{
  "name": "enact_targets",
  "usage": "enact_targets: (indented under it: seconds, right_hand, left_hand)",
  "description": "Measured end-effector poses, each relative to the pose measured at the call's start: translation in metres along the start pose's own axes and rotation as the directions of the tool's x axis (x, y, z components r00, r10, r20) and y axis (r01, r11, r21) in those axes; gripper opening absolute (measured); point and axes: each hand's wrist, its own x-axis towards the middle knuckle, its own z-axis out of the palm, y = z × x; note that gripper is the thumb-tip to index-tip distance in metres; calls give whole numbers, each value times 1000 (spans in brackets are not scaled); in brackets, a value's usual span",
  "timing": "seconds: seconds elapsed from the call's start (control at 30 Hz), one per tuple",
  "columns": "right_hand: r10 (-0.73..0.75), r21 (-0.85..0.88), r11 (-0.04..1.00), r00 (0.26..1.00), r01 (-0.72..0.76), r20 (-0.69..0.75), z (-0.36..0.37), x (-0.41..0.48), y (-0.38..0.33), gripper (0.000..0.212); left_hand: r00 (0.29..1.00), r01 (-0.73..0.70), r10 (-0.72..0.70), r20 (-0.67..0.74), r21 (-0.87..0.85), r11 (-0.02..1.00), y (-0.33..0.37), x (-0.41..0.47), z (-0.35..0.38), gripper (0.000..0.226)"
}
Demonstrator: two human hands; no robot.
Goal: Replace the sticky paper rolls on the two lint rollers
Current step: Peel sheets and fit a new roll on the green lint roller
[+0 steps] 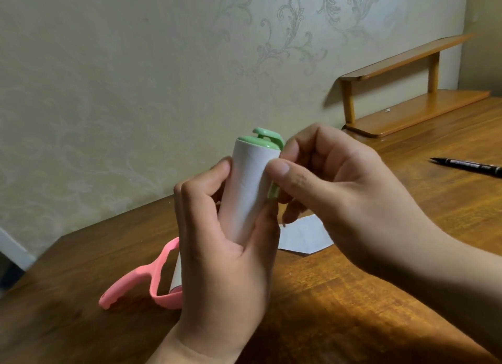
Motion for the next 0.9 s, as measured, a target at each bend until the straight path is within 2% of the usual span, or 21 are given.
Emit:
enact_targets:
  seconds: [0.07,0.13,0.23,0.33,0.5,0.63,0.7,0.8,0.9]
  right_hand:
    - [-88,-105,991,996,86,-12,-2,0,2,11]
    - [-103,-63,993,995,104,11,-4,1,3,14]
    - [-51,48,998,998,50,23,-8,8,4,9]
    - [36,194,980,999,-41,29,-10,12,6,8]
    - [114,360,922,989,-139,88,-11,16,5,11]
    - [134,397,903,985,-168,111,-10,17,3,11]
    - [137,392,905,985,-168,107,-11,17,2,9]
    - [147,378,907,981,-186,129,-13,17,2,25]
    - [130,355,915,975,-189,182,-13,16,3,29]
  left_hand:
    - [1000,20,-20,16,3,1000,2,1,-1,58]
    - [998,38,-37,52,-24,999,5,2,-2,53]
    - [993,76,-69,93,-75,994,10,3,-4,39]
    - [995,77,-72,68,-75,994,14,5,-8,25]
    - [997,68,-64,53,-80,994,21,6,-8,23]
    - [999,16,-12,50,-77,997,23,7,-8,18]
    - [997,-1,6,70,-73,997,24,6,-8,21]
    - [992,12,-2,128,-78,997,24,7,-11,43]
    - [968,124,-83,235,-166,978,26,11,-13,56]
